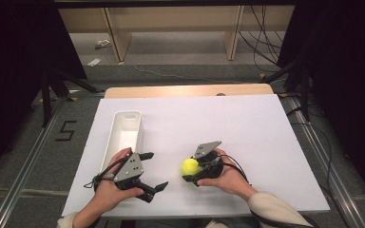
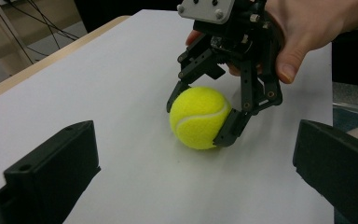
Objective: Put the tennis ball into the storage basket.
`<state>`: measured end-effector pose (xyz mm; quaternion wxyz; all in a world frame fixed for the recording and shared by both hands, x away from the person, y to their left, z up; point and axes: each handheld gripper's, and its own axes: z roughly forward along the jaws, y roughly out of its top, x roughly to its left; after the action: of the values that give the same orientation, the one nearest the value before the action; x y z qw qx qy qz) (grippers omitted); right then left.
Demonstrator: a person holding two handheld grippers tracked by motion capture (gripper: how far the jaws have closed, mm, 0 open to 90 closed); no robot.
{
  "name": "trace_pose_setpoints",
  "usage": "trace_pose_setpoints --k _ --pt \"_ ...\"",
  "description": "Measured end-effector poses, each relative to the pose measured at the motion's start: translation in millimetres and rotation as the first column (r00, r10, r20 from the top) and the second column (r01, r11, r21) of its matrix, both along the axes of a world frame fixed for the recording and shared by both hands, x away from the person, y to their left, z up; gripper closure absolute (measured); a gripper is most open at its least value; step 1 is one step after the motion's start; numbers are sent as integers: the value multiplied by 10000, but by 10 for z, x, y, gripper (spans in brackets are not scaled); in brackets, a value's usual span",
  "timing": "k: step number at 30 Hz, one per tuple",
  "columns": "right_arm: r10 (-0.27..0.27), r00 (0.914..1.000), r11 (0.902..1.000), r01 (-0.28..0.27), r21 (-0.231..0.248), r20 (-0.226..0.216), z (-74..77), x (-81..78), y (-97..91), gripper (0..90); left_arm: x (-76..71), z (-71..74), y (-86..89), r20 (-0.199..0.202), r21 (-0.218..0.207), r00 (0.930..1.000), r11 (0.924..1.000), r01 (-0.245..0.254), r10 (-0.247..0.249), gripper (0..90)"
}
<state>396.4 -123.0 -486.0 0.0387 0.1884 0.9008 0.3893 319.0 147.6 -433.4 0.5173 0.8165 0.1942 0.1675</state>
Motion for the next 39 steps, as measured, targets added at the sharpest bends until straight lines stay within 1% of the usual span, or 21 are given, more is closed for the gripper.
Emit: trace_pose_setpoints --k 5,6,8,12,15,27,30,39 --pt "41 10000 10000 -41 -75 1 -14 2 11 213 -1 1 0 3 -2 10000 10000 3 -3 0" --pt "47 10000 10000 -47 -84 -55 -14 0 15 218 -1 1 -1 2 2 10000 10000 4 -4 0" --pt "184 9998 9997 -185 -132 -102 -13 -5 26 253 -1 2 0 6 6 10000 10000 4 -4 0" --pt "234 9997 9995 -235 -231 -20 -12 -16 42 257 -3 4 0 8 -19 10000 10000 0 0 0" --pt "196 9998 9995 -198 -242 -65 -10 -16 44 260 -3 4 0 10 -2 10000 10000 6 -6 0" --pt "241 9997 9991 -242 -345 -7 5 -20 48 264 -4 6 1 22 -24 10000 10000 5 -5 0" --pt "204 9998 9994 -201 -282 79 16 -21 48 265 -5 7 1 24 -31 10000 10000 4 -4 0" --pt "159 9998 9998 -159 -89 84 58 -16 34 265 -5 8 4 41 -33 10000 10000 -11 11 0"
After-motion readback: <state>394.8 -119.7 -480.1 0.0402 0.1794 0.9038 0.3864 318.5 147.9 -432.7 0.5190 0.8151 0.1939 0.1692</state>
